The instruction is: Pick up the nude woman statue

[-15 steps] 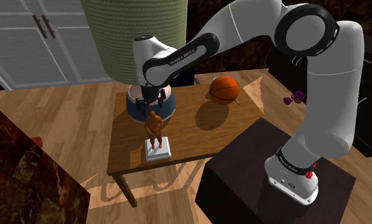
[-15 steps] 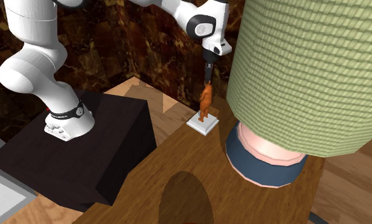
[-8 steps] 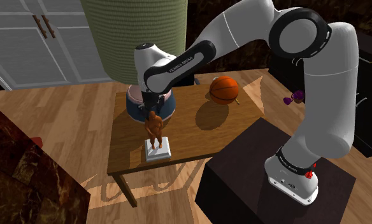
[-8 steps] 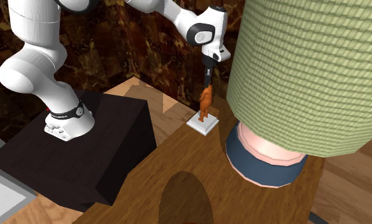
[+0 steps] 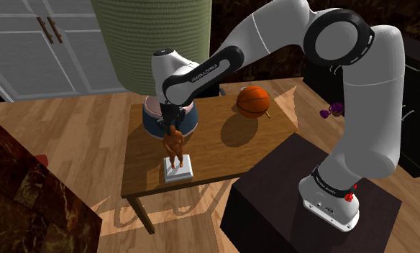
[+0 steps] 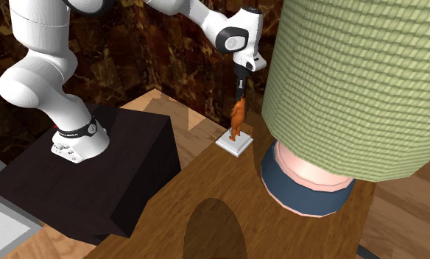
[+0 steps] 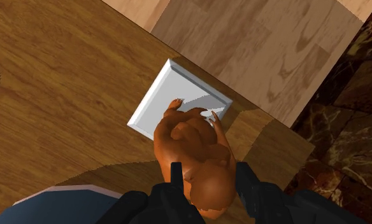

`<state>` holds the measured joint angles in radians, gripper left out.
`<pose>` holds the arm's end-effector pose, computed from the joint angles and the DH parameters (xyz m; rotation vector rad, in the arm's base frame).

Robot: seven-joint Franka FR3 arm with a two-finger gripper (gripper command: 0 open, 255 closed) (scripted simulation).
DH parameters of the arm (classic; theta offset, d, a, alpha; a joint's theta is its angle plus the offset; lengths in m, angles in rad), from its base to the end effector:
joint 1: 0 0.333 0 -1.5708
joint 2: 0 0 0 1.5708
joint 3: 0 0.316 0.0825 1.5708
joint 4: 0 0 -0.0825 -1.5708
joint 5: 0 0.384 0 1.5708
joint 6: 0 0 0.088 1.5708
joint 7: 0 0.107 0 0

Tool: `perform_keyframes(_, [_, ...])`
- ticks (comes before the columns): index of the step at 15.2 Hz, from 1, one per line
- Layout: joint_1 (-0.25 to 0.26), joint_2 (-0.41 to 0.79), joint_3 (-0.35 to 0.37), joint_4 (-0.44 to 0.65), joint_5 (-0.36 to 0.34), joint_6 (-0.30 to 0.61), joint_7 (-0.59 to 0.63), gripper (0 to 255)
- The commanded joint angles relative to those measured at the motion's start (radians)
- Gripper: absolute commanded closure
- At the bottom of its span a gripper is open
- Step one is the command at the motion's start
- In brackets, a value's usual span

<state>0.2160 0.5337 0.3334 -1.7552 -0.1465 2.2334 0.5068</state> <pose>0.5740 0.3236 0.2772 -3.1023 -0.1446 0.0714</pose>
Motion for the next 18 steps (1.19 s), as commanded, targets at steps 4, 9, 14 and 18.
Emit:
perform_keyframes(4, [-0.004,-0.021,0.006,0.009,0.008,-0.030,-0.005,255])
perform_keyframes(9, [-0.009,-0.056,0.014,0.026,0.022,-0.081,-0.011,255])
perform_keyframes(14, [-0.014,-0.088,0.021,0.049,0.034,-0.135,-0.017,255])
perform_keyframes(18, [-0.015,-0.101,0.023,0.061,0.039,-0.158,-0.019,255])
